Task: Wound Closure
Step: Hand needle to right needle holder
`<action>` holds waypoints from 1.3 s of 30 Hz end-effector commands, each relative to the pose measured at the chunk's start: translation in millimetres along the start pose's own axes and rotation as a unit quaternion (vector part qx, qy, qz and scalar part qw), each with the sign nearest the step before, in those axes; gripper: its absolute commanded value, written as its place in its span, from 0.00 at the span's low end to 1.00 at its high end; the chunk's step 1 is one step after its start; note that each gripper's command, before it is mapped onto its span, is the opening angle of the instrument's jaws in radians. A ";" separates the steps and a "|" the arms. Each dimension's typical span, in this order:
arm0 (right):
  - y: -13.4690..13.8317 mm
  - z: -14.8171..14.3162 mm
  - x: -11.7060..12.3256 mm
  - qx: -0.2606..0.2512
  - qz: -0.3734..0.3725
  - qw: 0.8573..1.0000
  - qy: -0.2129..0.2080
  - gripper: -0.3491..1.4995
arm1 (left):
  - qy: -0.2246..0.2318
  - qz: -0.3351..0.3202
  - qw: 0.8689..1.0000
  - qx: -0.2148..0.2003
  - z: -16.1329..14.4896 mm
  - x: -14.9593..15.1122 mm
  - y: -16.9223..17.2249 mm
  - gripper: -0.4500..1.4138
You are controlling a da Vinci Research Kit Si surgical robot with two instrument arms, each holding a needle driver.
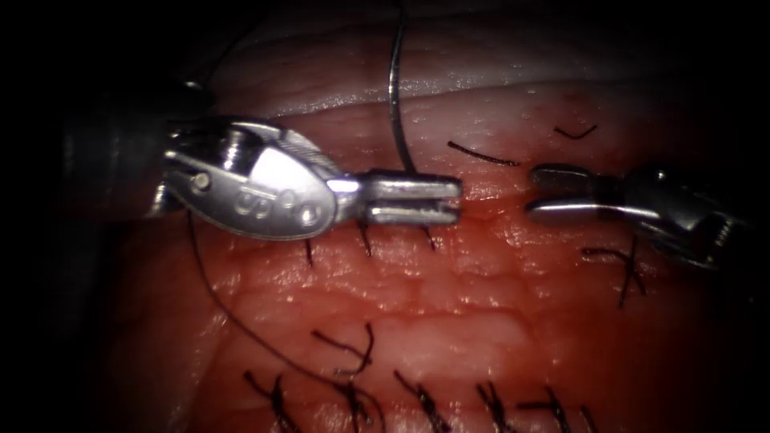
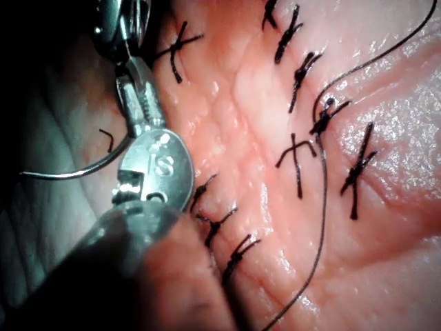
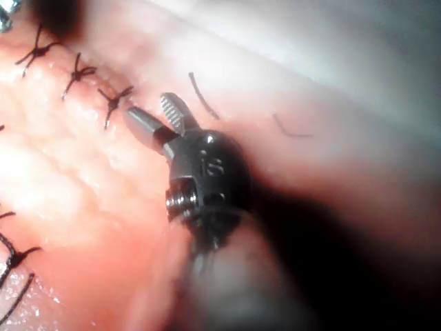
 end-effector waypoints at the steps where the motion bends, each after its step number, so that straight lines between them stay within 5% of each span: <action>1: 0.2 1.6 0.4 0.015 0.029 0.999 -0.002 0.37 | 0.005 0.010 1.000 -0.003 0.7 -0.5 0.2 0.00; 3: 0.3 2.1 0.6 0.039 0.061 0.997 -0.009 0.42 | 0.022 0.024 0.999 -0.008 1.2 -0.5 1.0 0.00; 5: 0.2 2.7 0.9 0.060 0.111 0.992 -0.015 0.81 | 0.042 0.045 0.998 -0.012 1.9 -0.3 1.3 0.00; 10: -0.1 3.5 1.4 0.123 0.161 0.979 0.019 0.89 | 0.060 0.056 0.997 -0.014 2.6 -0.6 1.5 0.00; 28: -4.3 8.0 2.6 0.209 0.265 0.940 0.057 0.94 | 0.053 0.075 0.996 -0.012 3.0 -1.1 1.8 0.00; 39: -5.2 8.2 3.3 0.241 0.270 0.930 0.056 0.79 | 0.050 0.077 0.996 -0.011 3.5 -0.9 2.2 0.00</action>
